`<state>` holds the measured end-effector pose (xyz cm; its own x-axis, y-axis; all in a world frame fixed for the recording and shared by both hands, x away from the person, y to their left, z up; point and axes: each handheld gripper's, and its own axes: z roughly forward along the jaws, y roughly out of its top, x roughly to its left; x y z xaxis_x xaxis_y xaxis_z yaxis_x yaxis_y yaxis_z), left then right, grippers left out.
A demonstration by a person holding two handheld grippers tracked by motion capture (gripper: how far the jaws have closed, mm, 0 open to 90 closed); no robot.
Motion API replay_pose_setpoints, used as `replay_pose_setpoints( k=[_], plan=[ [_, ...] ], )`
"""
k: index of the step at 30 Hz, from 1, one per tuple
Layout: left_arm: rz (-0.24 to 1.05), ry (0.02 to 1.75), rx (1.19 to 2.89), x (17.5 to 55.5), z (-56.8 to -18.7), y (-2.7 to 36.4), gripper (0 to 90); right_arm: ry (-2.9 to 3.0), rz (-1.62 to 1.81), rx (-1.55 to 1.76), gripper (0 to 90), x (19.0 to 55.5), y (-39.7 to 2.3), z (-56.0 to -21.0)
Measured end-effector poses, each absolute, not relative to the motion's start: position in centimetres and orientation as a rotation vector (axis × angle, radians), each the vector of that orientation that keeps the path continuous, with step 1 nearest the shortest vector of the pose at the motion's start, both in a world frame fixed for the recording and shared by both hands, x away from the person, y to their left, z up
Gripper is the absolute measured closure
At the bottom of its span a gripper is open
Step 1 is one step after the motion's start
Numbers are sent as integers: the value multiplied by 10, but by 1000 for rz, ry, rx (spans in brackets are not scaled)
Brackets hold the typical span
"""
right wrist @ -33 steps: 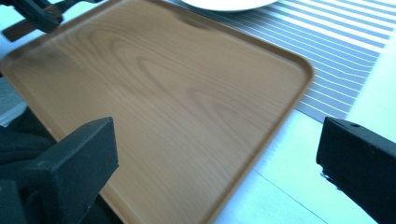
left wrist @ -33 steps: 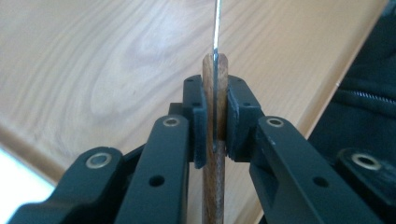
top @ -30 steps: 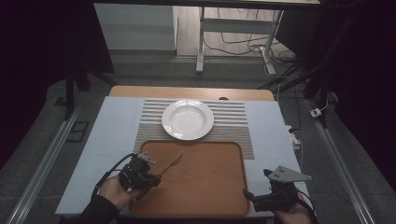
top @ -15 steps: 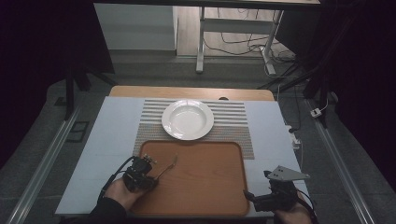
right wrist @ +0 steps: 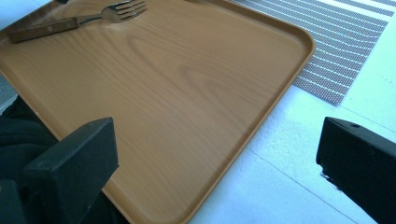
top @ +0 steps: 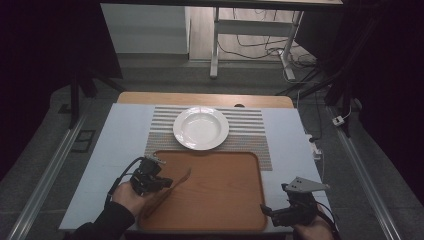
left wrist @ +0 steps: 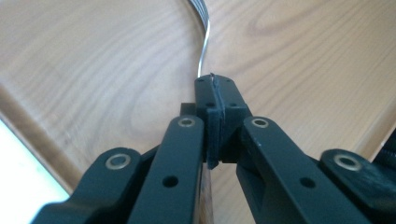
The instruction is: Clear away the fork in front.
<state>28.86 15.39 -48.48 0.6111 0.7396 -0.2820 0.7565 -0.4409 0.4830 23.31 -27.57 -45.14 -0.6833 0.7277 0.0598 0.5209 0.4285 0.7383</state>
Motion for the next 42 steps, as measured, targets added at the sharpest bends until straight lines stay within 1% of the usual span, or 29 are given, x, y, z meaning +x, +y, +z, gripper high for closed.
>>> replay_pose_setpoints(
  k=[4,7,12,19,22,24,27,30,33,36,39,42],
  plan=[
    [-49,1171,2247,303,-485,154,888,2432,1092,1078,0,234,-275,-452],
    [-26,1191,2251,312,-487,151,888,2436,1085,1080,0,234,-274,-452],
    [-25,1180,2299,322,-495,144,887,2450,1068,1072,0,235,-273,-453],
    [-25,1187,2315,331,-503,136,887,2460,1067,1070,0,235,-273,-453],
    [-48,1146,2350,326,-504,120,888,2466,1056,1065,0,235,-272,-453],
    [-74,1068,2376,317,-499,106,888,2466,1056,1063,0,236,-272,-453],
    [-56,997,2392,307,-492,93,887,2467,1063,1063,0,236,-272,-453],
    [-52,987,2372,305,-488,94,888,2471,1061,1056,0,236,-272,-453],
    [-27,1030,2363,307,-490,99,887,2473,1064,1049,0,236,-272,-453],
    [-57,1072,2353,313,-497,102,887,2478,1060,1049,0,237,-271,-454],
    [-194,966,2367,306,-501,91,888,2482,1052,1049,0,237,-270,-454],
    [-207,869,2411,294,-496,77,888,2481,1054,1050,0,237,-271,-453]
  ],
)
